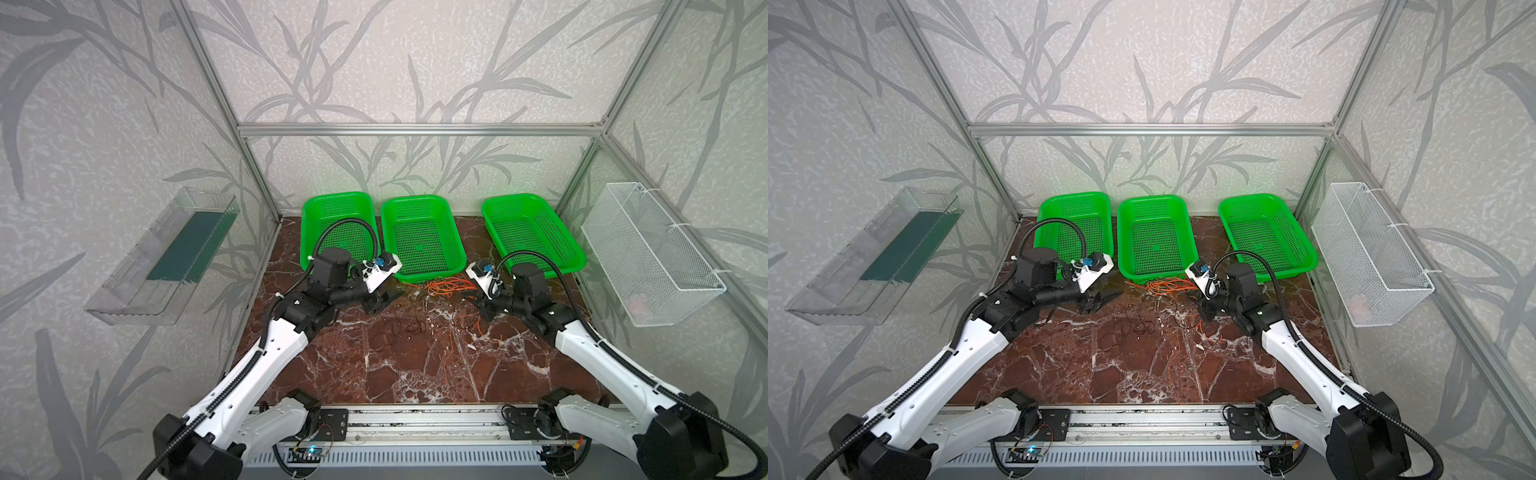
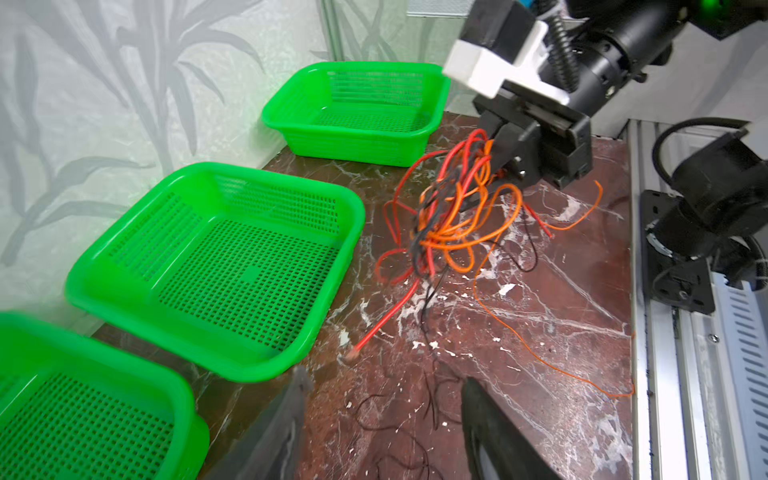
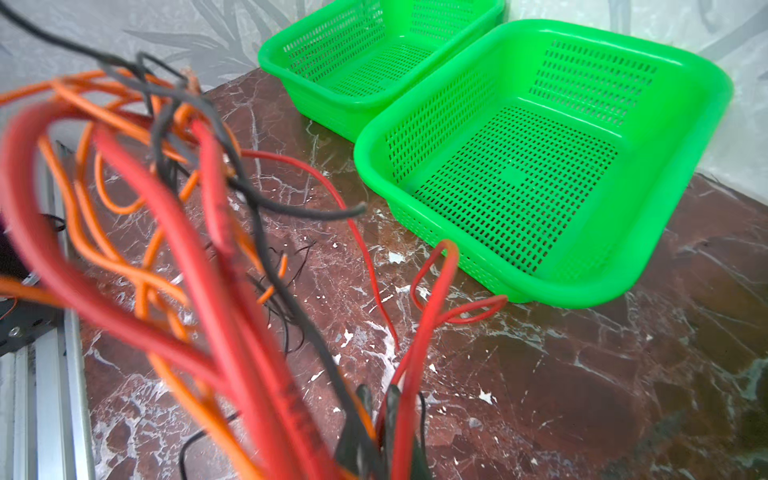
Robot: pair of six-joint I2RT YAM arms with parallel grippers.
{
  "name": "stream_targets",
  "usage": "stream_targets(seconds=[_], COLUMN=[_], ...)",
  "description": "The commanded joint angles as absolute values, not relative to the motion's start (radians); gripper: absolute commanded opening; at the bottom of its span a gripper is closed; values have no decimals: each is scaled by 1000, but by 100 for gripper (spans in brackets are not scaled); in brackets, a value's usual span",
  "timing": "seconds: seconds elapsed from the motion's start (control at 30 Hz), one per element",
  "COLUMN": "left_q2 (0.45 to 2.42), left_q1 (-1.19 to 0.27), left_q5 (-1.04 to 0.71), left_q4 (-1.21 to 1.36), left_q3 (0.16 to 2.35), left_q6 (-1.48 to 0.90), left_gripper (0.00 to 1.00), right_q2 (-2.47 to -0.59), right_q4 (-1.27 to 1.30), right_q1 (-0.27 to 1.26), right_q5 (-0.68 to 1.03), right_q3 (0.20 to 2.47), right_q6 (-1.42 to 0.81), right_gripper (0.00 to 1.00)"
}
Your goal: Untangle the cables
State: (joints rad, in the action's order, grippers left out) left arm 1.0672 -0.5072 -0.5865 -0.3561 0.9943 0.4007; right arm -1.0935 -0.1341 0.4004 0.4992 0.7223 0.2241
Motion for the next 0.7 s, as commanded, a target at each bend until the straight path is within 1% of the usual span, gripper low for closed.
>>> stream_targets(seconds=[0.0,0.1,0.2,0.27,0.37,0.4,0.43,0.47,0.5,0.53,0.57,0.6,0.67], left_q2=[1126,1191,1250,1287,1331,1343,1353,1360,1365,1366,1363,1358,1348], left_q1=[-586,-645,-664,-673,-681,-686,-688,-690,-692,-691,-692,-690,-684], left_q5=[-580,-565,-550,-541,-526,-527,-528,-524,-517,-509,-499,-490,-474], left_q4=[-308,-335,-344,-356,-350,-335,-317,-303,-284,-266,-248,-234,-221], left_q3=[1055,1113,1151,1173,1204,1211,1215,1216,1218,1217,1212,1206,1195], left_q6=[433,474,496,513,509,499,487,474,458,438,420,405,376], left_gripper=[62,62,62,58,41,31,19,10,1,0,0,0,0], right_q2=[-1107,-1112,-1113,-1117,-1125,-1127,-1130,-1131,-1128,-1121,-1107,-1088,-1048], right_q4=[-119,-135,-145,-152,-164,-164,-157,-141,-125,-114,-108,-104,-55], right_q1=[424,437,442,445,452,455,457,457,456,456,455,455,454], right_q5=[538,535,540,540,537,535,531,513,478,436,396,352,318], right_q3=[772,786,801,811,824,824,822,818,812,810,810,805,773], right_q6=[259,269,275,276,278,278,266,243,207,163,121,71,17], right_gripper=[0,1,2,2,4,7,12,23,44,56,63,69,74])
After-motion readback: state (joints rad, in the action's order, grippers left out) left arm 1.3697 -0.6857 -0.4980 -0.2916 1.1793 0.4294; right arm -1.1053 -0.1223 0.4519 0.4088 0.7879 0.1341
